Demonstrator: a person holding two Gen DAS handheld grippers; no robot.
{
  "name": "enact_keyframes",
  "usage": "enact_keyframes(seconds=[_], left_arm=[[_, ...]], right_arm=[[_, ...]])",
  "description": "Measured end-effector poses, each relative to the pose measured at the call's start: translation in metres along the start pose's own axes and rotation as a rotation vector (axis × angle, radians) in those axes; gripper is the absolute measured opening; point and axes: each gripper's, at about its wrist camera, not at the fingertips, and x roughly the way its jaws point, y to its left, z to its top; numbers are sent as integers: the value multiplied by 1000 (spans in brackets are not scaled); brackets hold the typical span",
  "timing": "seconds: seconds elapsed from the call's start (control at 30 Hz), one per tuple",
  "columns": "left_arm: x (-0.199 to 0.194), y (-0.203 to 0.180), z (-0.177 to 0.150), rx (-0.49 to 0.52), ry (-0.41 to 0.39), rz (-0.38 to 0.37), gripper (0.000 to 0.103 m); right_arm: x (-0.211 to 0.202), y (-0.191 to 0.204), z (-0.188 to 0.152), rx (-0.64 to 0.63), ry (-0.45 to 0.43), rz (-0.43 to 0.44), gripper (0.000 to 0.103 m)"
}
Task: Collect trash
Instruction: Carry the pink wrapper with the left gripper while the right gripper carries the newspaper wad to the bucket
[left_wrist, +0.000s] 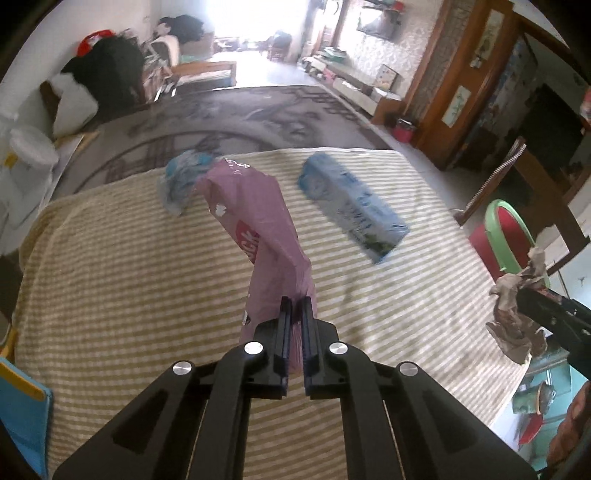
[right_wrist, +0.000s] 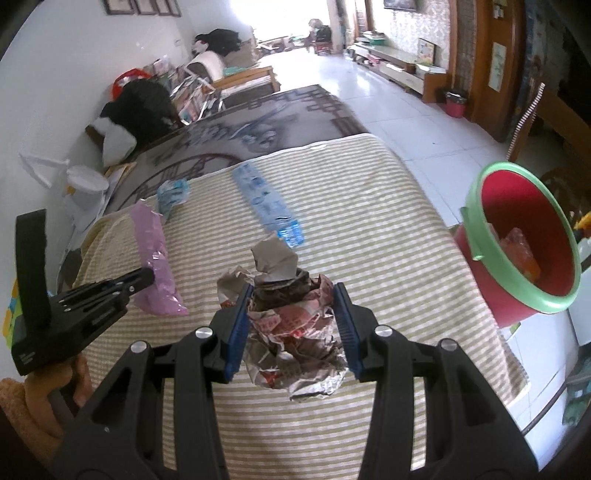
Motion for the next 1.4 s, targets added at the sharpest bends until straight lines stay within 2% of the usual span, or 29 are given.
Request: enact_keyframes(seconds=[0.57,0.97,1.17,1.4], left_arm=[[31,-135,28,102,15,-35,3],[51,-233,35,188,35,-75,3],[50,-256,31,198,23,-85,3],[51,-260,28,180,35,-41,3]], right_arm=[[-24,-118,15,78,-31,4,42],[-45,-190,9,122,-47,1,42],[-55,-216,9,132,-67,-25,42],[-53,-234,10,154,-56,-19,42]])
